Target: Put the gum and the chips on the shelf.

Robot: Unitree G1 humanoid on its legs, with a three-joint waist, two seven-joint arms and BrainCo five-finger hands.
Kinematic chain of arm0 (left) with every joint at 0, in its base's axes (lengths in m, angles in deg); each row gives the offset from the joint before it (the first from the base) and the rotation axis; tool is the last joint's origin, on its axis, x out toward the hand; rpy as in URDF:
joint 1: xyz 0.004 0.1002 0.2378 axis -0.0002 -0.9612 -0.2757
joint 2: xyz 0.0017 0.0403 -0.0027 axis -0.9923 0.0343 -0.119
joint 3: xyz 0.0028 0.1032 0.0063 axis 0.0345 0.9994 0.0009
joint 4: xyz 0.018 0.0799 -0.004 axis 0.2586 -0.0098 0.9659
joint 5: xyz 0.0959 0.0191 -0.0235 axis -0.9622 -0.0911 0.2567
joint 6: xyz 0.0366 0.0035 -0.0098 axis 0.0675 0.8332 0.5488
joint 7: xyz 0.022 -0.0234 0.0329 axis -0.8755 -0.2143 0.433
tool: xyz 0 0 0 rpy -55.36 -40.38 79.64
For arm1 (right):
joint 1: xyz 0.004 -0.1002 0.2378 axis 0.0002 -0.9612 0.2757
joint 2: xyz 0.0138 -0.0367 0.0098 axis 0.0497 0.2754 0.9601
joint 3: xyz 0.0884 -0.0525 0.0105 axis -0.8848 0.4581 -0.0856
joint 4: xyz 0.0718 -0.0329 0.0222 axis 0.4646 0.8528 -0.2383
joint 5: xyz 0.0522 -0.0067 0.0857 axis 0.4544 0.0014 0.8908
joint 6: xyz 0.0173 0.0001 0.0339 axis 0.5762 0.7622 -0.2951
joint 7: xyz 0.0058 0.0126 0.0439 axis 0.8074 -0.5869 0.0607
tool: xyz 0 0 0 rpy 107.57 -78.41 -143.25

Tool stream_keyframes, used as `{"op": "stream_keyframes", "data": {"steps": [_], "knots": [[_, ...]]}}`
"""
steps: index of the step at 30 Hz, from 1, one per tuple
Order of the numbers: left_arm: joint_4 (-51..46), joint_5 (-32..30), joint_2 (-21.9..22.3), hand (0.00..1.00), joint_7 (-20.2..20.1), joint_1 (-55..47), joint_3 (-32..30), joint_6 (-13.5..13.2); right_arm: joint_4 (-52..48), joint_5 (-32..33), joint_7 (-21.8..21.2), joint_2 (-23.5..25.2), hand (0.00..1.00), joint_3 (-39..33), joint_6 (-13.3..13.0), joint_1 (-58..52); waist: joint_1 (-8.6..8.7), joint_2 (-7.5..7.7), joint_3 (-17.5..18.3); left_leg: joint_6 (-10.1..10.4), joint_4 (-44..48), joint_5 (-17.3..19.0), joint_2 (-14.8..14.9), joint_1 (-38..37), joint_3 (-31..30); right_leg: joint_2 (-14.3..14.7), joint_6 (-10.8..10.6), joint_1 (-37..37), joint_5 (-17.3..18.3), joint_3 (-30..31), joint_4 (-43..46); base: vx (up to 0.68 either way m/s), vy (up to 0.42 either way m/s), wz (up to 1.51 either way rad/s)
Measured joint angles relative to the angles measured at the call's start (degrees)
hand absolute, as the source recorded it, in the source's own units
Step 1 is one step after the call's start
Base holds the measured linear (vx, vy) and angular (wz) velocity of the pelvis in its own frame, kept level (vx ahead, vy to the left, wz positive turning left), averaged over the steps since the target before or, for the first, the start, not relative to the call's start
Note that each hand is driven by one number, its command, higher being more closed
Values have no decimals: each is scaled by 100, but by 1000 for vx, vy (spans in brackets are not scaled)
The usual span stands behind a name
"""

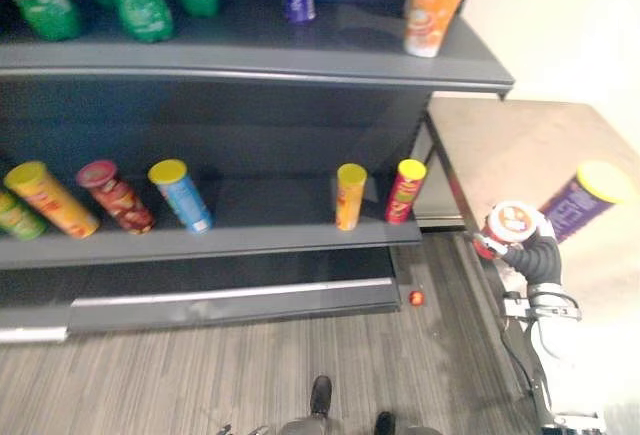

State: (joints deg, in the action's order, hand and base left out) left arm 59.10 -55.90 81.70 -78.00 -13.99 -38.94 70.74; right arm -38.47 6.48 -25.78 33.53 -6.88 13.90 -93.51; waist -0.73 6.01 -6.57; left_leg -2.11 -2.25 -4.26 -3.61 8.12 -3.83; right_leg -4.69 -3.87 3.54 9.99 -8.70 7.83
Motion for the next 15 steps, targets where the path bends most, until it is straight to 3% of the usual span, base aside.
{"op": "stream_keyframes", "data": {"steps": [2, 6, 15], "knots": [[-10, 6, 70, 0, 3, -135, -189, 16, 62, 6, -1, 62, 100, 7, 4, -113, -61, -105, 15, 84, -2, 45, 88, -181, -158, 72, -7, -123, -33, -142, 60, 151, -93, 59], [-20, 66, 149, 0, -7, -207, -369, 31, 266, 17, -62, 110, 100, 177, 12, -40, -202, -72, 108, 183, -371, -111, 171, -281, -186, 164, 75, -185, -130, -216, -104, 163, -75, 28], [-59, 55, 167, 0, -27, -235, -387, 32, 572, 59, -399, 102, 100, 717, 16, 223, -151, -195, 217, 232, -322, -101, 195, -162, -524, 262, 78, -262, -132, -243, -181, 107, -37, 25]]}}
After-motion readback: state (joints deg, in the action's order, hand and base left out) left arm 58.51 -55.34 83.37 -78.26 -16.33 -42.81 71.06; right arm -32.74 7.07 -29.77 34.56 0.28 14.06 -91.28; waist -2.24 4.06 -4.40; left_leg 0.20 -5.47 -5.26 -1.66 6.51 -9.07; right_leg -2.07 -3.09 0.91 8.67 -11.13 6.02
